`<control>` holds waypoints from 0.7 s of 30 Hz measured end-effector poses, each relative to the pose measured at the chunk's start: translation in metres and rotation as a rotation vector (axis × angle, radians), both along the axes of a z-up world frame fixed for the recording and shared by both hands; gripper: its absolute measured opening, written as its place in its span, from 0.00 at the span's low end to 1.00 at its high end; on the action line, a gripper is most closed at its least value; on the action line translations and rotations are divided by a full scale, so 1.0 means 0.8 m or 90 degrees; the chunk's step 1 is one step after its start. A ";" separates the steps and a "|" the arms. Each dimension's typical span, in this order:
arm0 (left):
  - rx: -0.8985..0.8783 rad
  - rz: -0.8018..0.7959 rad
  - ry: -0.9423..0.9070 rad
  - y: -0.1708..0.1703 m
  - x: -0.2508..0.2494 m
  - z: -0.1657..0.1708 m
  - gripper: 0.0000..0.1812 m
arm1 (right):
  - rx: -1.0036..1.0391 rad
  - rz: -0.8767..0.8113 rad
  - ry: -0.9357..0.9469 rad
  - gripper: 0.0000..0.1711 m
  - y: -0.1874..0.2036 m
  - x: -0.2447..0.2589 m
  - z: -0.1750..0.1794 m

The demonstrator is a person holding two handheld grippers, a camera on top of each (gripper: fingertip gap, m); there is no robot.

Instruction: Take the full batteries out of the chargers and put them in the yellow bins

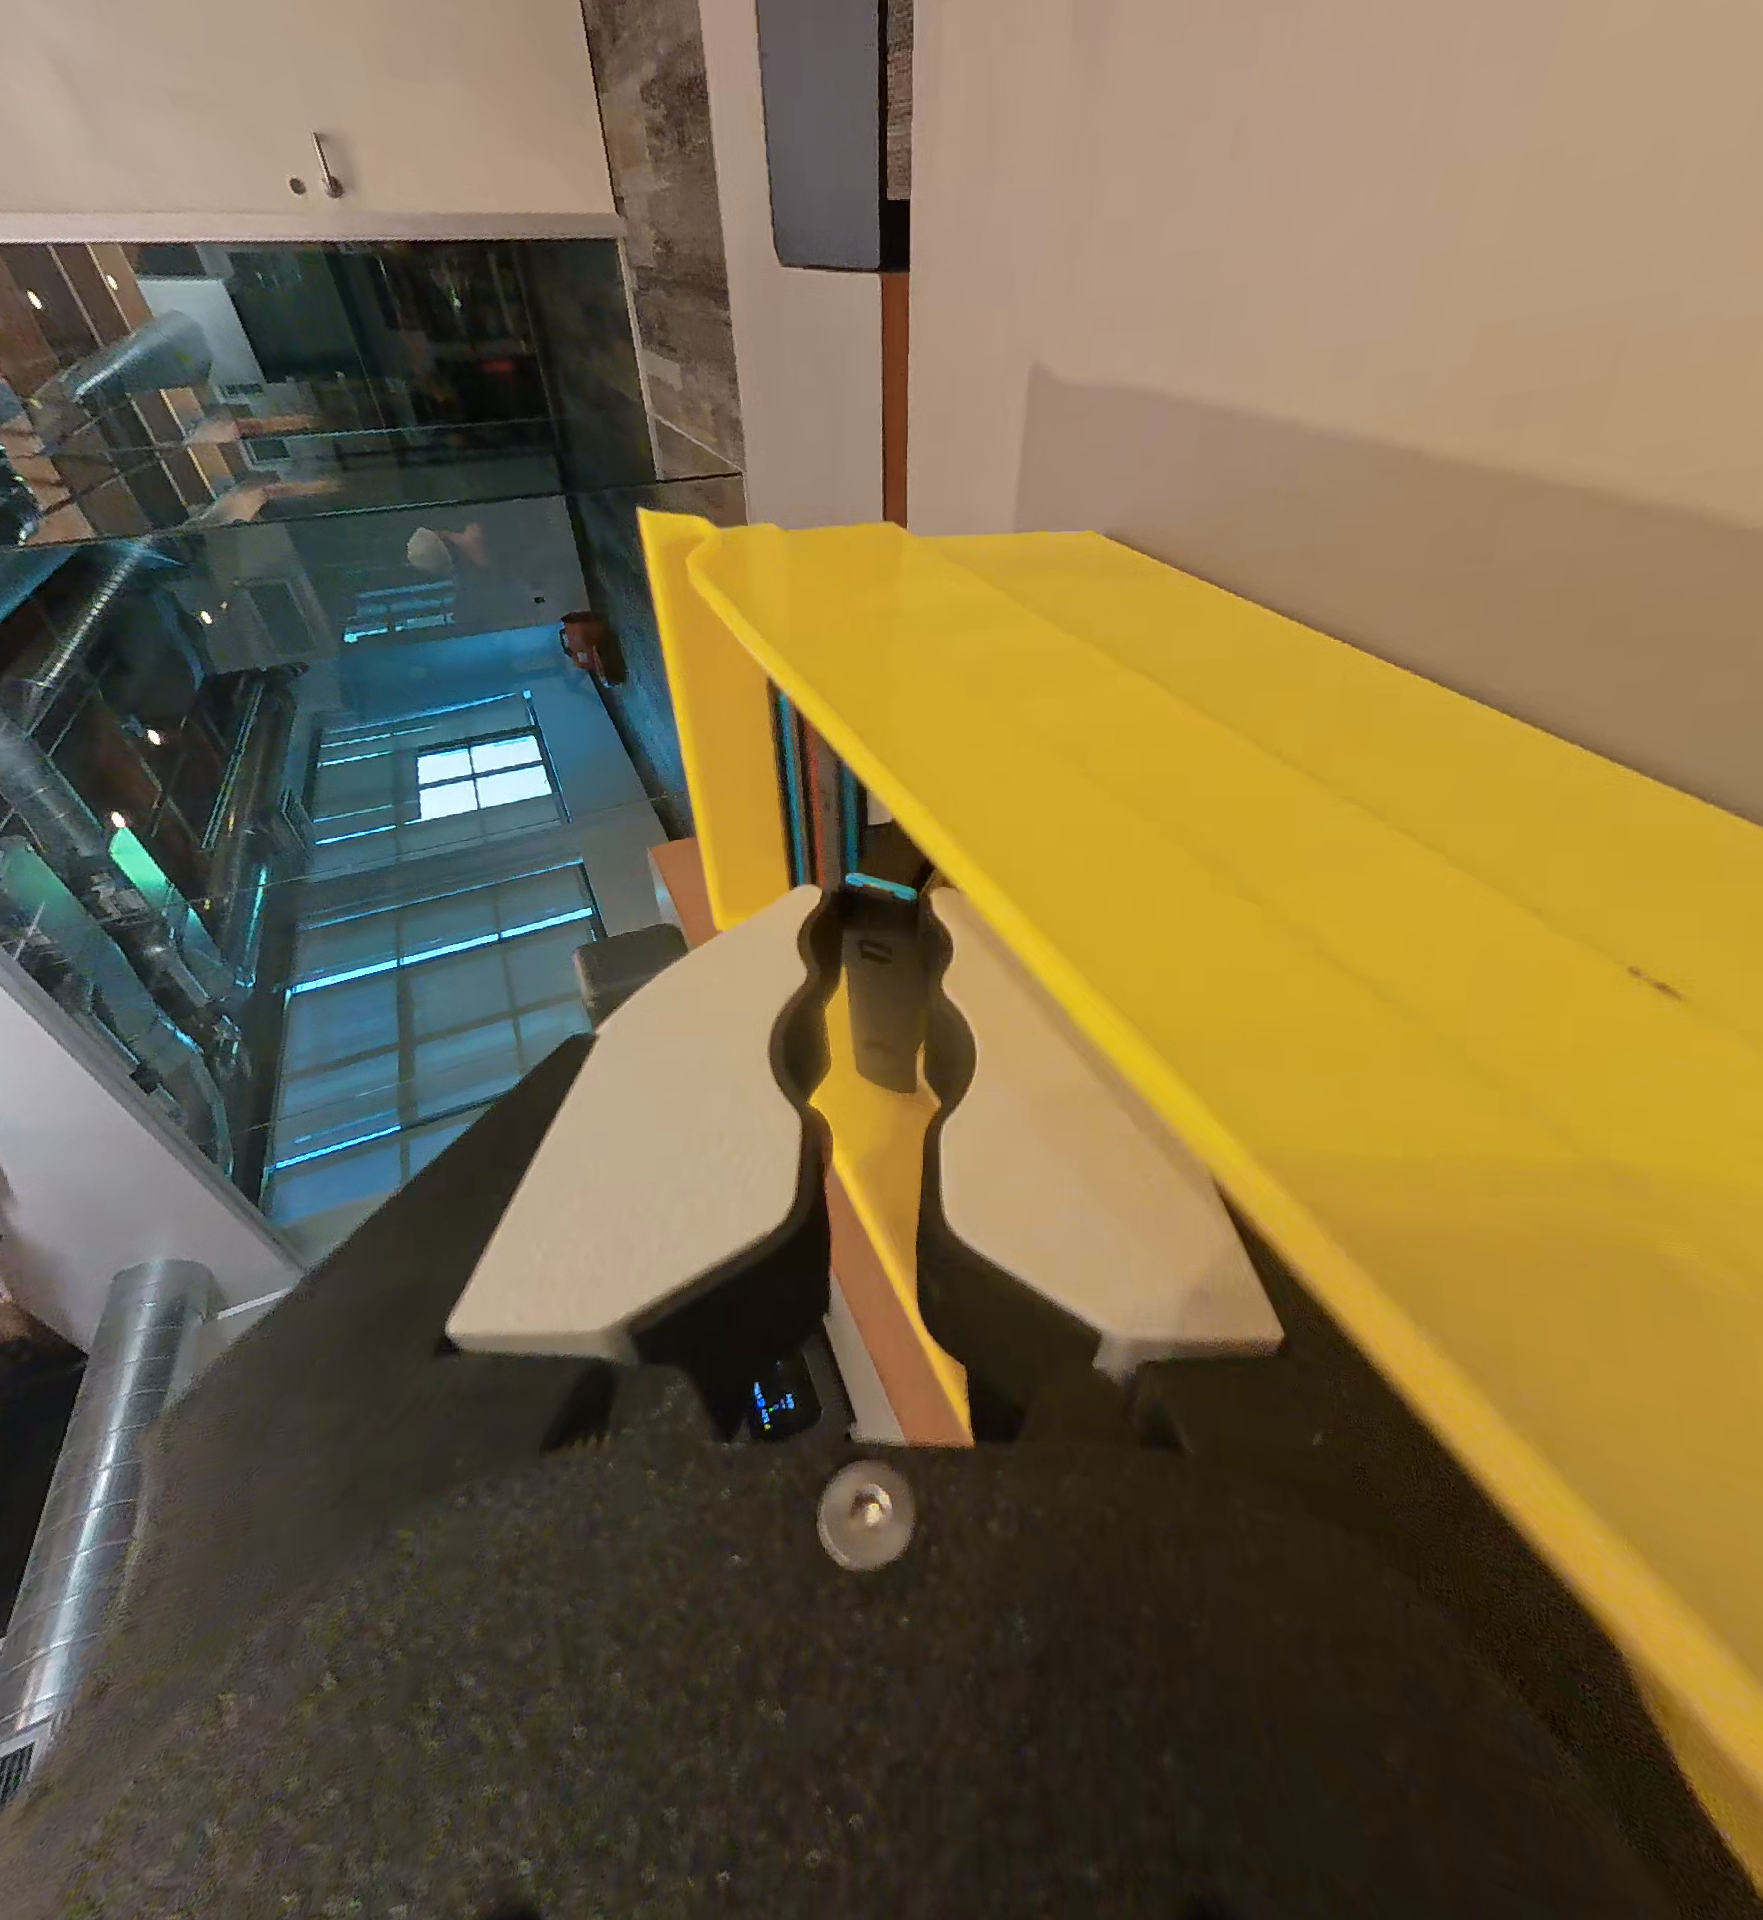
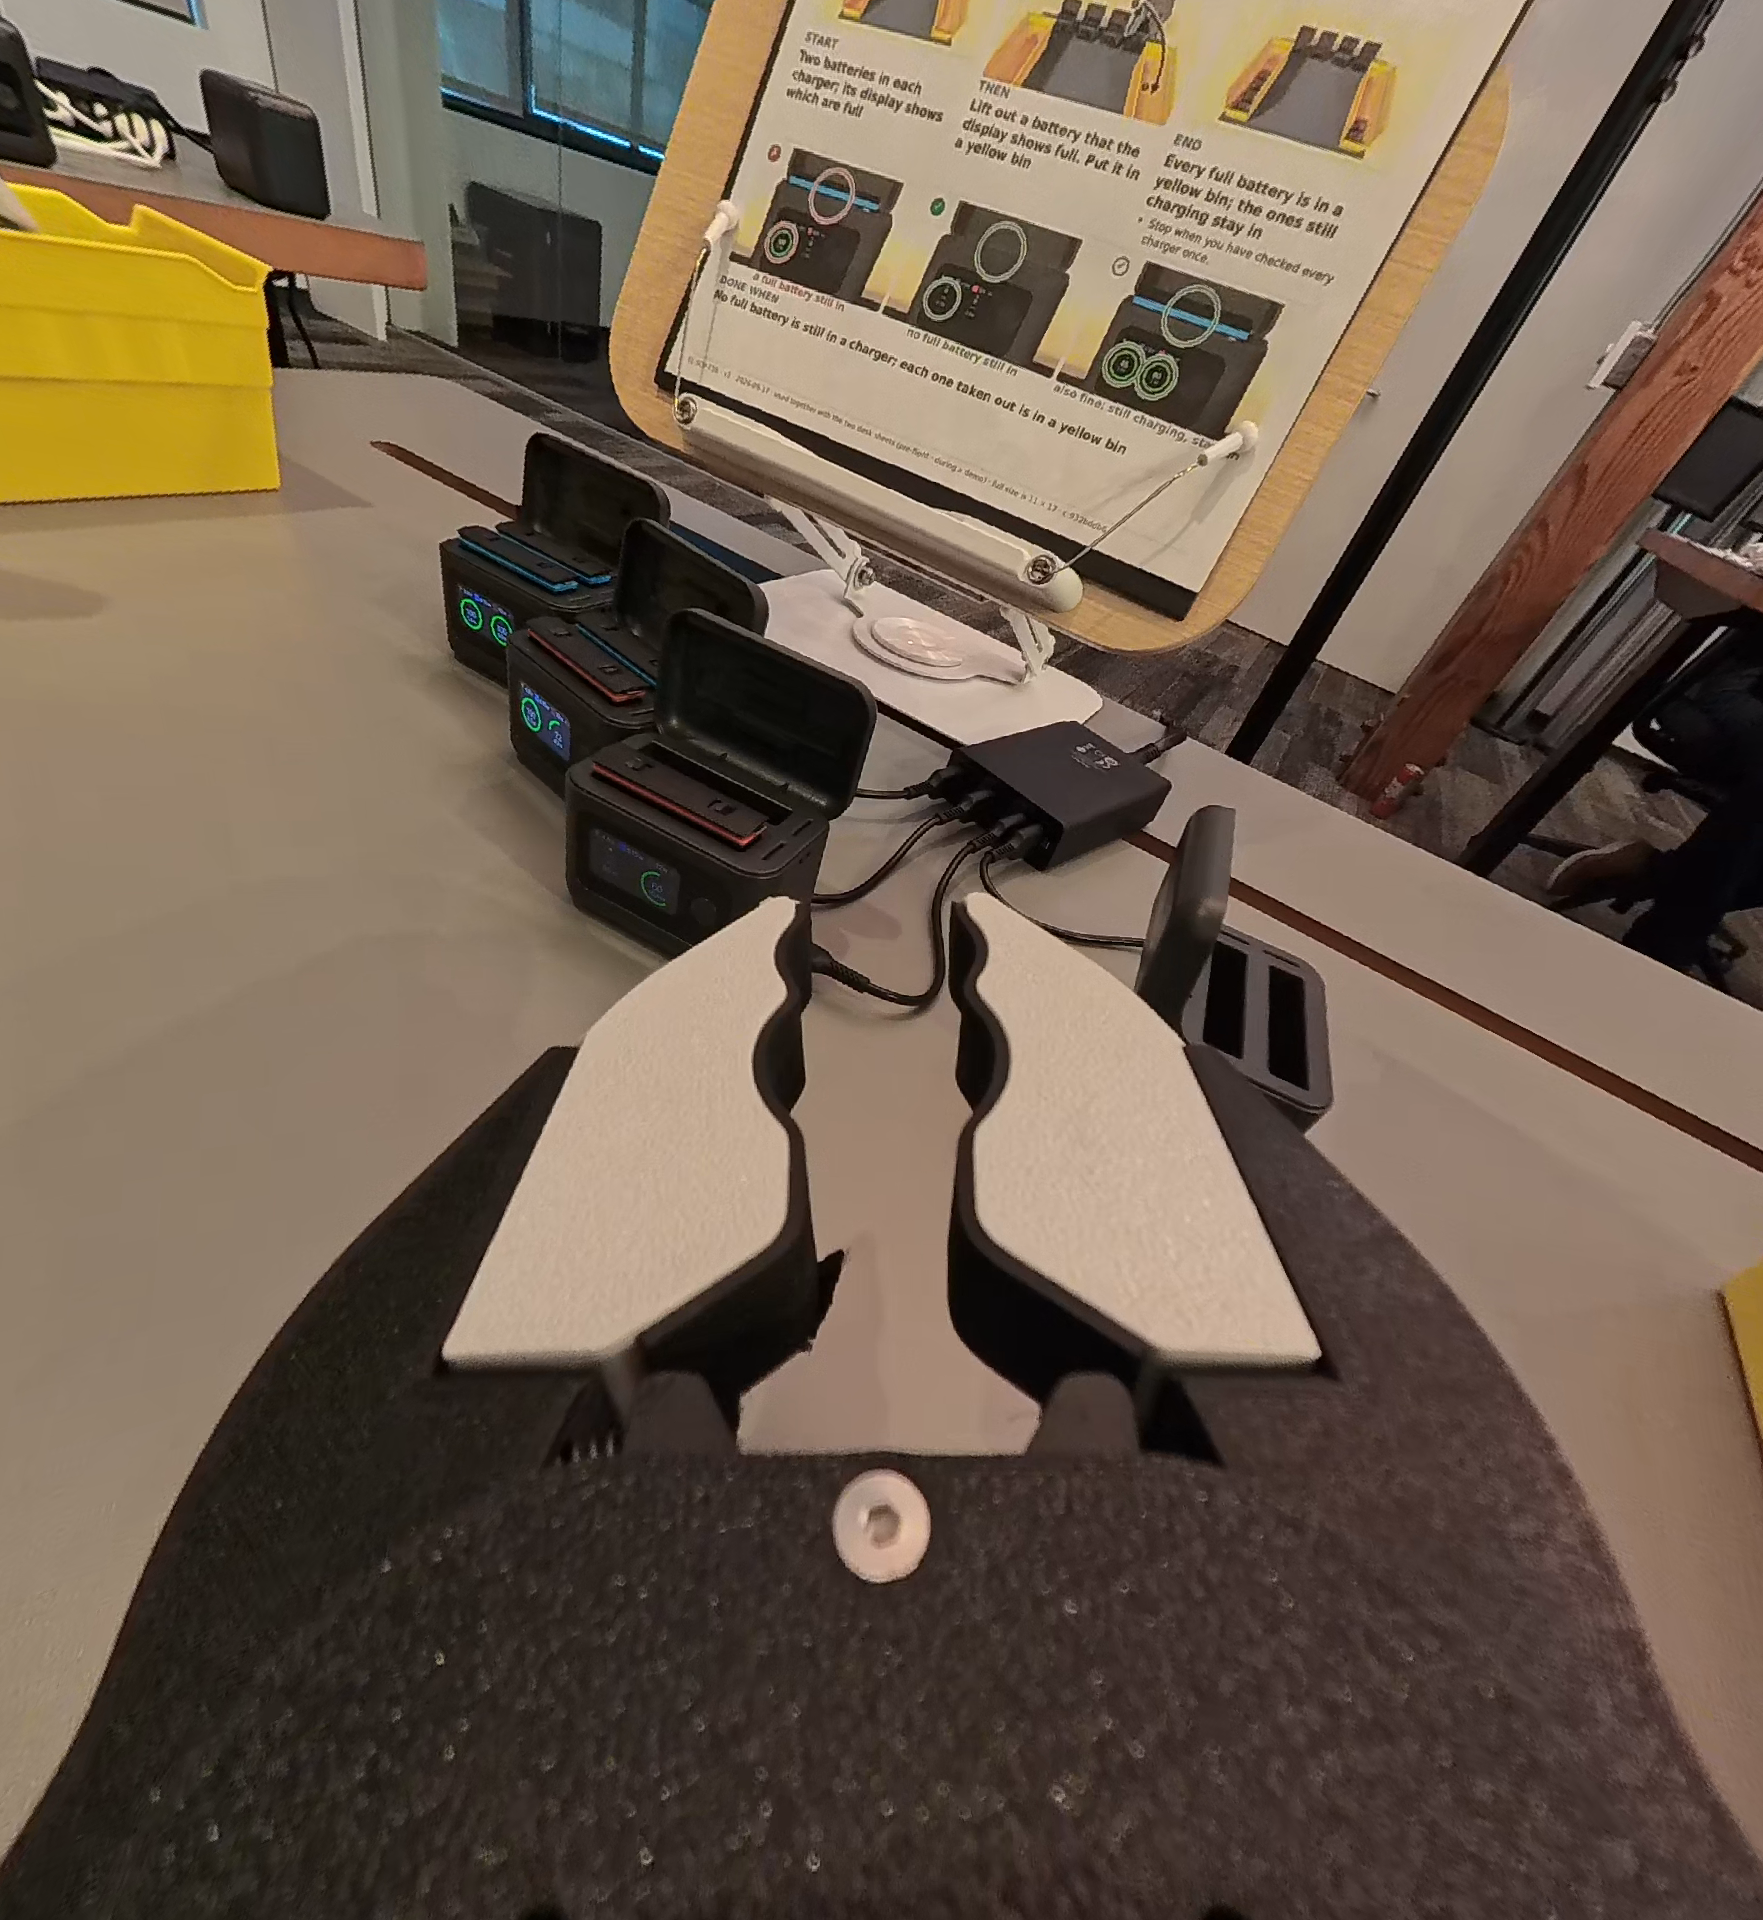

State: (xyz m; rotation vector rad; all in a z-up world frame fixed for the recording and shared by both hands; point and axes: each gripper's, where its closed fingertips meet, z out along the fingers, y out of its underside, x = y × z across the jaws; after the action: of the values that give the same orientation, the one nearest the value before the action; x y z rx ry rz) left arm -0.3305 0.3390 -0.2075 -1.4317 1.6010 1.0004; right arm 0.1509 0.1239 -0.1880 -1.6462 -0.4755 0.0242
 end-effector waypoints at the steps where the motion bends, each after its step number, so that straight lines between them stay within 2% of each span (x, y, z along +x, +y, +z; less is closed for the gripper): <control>1: 0.002 -0.003 -0.003 -0.002 0.000 0.005 0.07 | 0.000 0.000 0.000 0.15 0.000 0.000 0.000; 7: 0.044 -0.022 -0.065 -0.020 0.005 0.064 0.08 | 0.000 0.002 0.001 0.15 0.000 -0.001 0.000; 11: 0.064 -0.062 -0.160 -0.042 0.038 0.115 0.08 | 0.003 0.007 -0.001 0.15 -0.001 -0.004 0.001; 15: 0.019 -0.149 -0.312 -0.084 0.113 0.149 0.08 | 0.020 0.033 -0.003 0.15 -0.006 -0.014 0.008; 21: -0.126 -0.328 -0.494 -0.178 0.257 0.161 0.08 | 0.071 0.158 -0.026 0.15 -0.032 -0.060 0.022</control>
State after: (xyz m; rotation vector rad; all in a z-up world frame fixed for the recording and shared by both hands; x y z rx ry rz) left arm -0.1248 0.1965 -0.0783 -1.2091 1.3649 -0.0344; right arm 0.1033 0.0986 -0.1703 -1.4731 -0.6985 0.1460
